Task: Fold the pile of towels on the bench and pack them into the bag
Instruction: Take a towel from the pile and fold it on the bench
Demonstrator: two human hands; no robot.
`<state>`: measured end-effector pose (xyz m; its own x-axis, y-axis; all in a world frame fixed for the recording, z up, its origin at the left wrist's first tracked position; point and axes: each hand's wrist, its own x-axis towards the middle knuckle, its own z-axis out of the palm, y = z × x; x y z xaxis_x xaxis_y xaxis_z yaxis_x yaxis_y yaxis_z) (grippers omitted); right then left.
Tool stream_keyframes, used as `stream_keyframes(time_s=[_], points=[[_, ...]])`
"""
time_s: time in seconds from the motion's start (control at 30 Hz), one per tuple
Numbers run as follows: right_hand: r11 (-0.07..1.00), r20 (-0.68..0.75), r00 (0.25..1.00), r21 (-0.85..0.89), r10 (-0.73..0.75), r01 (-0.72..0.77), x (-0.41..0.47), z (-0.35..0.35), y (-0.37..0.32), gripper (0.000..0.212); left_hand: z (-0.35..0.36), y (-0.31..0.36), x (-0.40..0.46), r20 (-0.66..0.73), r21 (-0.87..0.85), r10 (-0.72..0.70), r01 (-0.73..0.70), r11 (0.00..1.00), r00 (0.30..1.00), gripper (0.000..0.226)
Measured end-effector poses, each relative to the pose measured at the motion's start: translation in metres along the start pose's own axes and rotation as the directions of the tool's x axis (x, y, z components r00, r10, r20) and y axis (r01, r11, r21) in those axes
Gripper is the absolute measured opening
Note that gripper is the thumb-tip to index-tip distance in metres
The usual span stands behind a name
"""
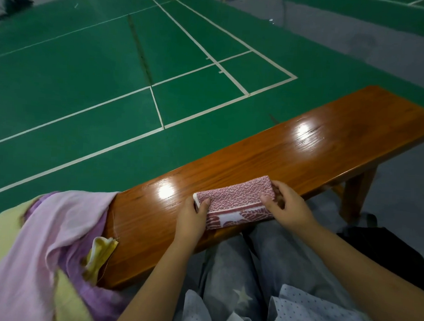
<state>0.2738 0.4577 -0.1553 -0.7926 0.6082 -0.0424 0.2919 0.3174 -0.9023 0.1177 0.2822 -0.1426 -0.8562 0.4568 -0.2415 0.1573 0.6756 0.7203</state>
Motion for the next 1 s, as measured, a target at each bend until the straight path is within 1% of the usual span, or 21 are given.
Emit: stream_keyframes(time_s=[0.1, 0.17, 0.23, 0.27, 0.3, 0.33, 0.37, 0.4, 0.43, 0.47, 0.5, 0.53, 0.57, 0.6, 0.63, 0.67, 0.73, 0.77, 0.83, 0.9, 1.0], points=[[0.995, -0.025, 1.000, -0.097, 0.006, -0.008, 0.003, 0.002, 0.004, 0.053, 0.000, 0.002, 0.001, 0.000, 0.038, -0.010, 0.010, 0.999, 1.000, 0.021], [0.990, -0.055, 0.998, -0.136, 0.034, -0.041, 0.007, 0.006, 0.001, 0.052, -0.001, 0.006, 0.001, -0.011, 0.048, -0.032, 0.032, 0.998, 0.999, 0.023], [0.988, -0.066, 0.995, -0.130, 0.078, -0.086, 0.010, 0.009, -0.002, 0.053, -0.001, 0.007, -0.001, -0.076, 0.078, -0.015, 0.021, 0.997, 0.997, 0.033], [0.986, -0.065, 0.993, -0.127, 0.097, -0.105, 0.012, 0.010, -0.003, 0.053, 0.000, 0.005, -0.002, -0.147, 0.147, 0.051, -0.029, 0.989, 0.988, 0.039], [0.983, -0.064, 0.992, -0.135, 0.113, -0.121, 0.013, 0.010, -0.004, 0.053, 0.001, 0.004, -0.005, -0.212, 0.245, 0.158, -0.105, 0.964, 0.964, 0.043], [0.982, -0.060, 0.991, -0.143, 0.119, -0.127, 0.013, 0.010, -0.004, 0.053, 0.004, 0.004, -0.008, -0.249, 0.346, 0.291, -0.196, 0.918, 0.924, 0.044], [0.981, -0.056, 0.991, -0.144, 0.122, -0.129, 0.014, 0.010, -0.004, 0.054, 0.007, 0.006, -0.013, -0.244, 0.436, 0.416, -0.284, 0.854, 0.876, 0.044], [0.981, -0.054, 0.990, -0.140, 0.129, -0.136, 0.014, 0.011, -0.003, 0.054, 0.011, 0.008, -0.016, -0.188, 0.514, 0.513, -0.361, 0.778, 0.838, 0.043], [0.979, -0.064, 0.988, -0.140, 0.139, -0.147, 0.014, 0.012, -0.004, 0.055, 0.014, 0.011, -0.019, -0.087, 0.582, 0.567, -0.421, 0.696, 0.819, 0.045], [0.976, -0.108, 0.987, -0.171, 0.116, -0.134, 0.011, 0.015, -0.004, 0.054, 0.019, 0.012, -0.022, 0.033, 0.623, 0.567, -0.461, 0.633, 0.823, 0.049], [0.964, -0.182, 0.983, -0.255, 0.033, -0.080, 0.008, 0.018, -0.004, 0.053, 0.023, 0.011, -0.023, 0.132, 0.635, 0.534, -0.485, 0.601, 0.835, 0.054], [0.929, -0.244, 0.964, -0.371, -0.103, 0.005, 0.005, 0.022, -0.006, 0.050, 0.027, 0.008, -0.024, 0.202, 0.631, 0.490, -0.495, 0.598, 0.848, 0.057], [0.873, -0.260, 0.930, -0.475, -0.260, 0.111, 0.003, 0.026, -0.007, 0.047, 0.030, 0.003, -0.023, 0.240, 0.625, 0.462, -0.500, 0.599, 0.854, 0.060], [0.806, -0.207, 0.899, -0.550, -0.386, 0.219, 0.002, 0.030, -0.009, 0.046, 0.031, -0.002, -0.021, 0.263, 0.632, 0.450, -0.505, 0.588, 0.853, 0.064], [0.743, -0.088, 0.896, -0.597, -0.436, 0.303, 0.003, 0.033, -0.010, 0.046, 0.030, -0.005, -0.019, 0.284, 0.645, 0.443, -0.511, 0.568, 0.850, 0.069], [0.693, 0.045, 0.907, -0.629, -0.419, 0.351, 0.005, 0.034, -0.009, 0.050, 0.029, -0.007, -0.017, 0.312, 0.656, 0.431, -0.520, 0.548, 0.847, 0.074], [0.662, 0.252, 0.934, -0.659, -0.255, 0.358, 0.010, 0.028, -0.005, 0.075, 0.023, -0.009, -0.011, 0.362, 0.667, 0.397, -0.532, 0.522, 0.844, 0.079], [0.662, 0.299, 0.934, -0.662, -0.195, 0.350, 0.012, 0.023, -0.001, 0.090, 0.020, -0.009, -0.008, 0.381, 0.668, 0.377, -0.533, 0.519, 0.844, 0.079], [0.646, 0.348, 0.921, -0.666, -0.175, 0.374, 0.018, 0.012, 0.007, 0.101, 0.015, -0.007, -0.002, 0.414, 0.656, 0.342, -0.537, 0.530, 0.844, 0.074], [0.629, 0.401, 0.902, -0.662, -0.162, 0.407, 0.019, 0.001, 0.011, 0.099, 0.012, -0.006, 0.002, 0.435, 0.656, 0.326, -0.543, 0.524, 0.840, 0.071], [0.628, 0.417, 0.878, -0.625, -0.235, 0.464, 0.017, -0.006, 0.023, 0.081, 0.009, -0.004, 0.005, 0.460, 0.671, 0.332, -0.567, 0.478, 0.823, 0.073]])
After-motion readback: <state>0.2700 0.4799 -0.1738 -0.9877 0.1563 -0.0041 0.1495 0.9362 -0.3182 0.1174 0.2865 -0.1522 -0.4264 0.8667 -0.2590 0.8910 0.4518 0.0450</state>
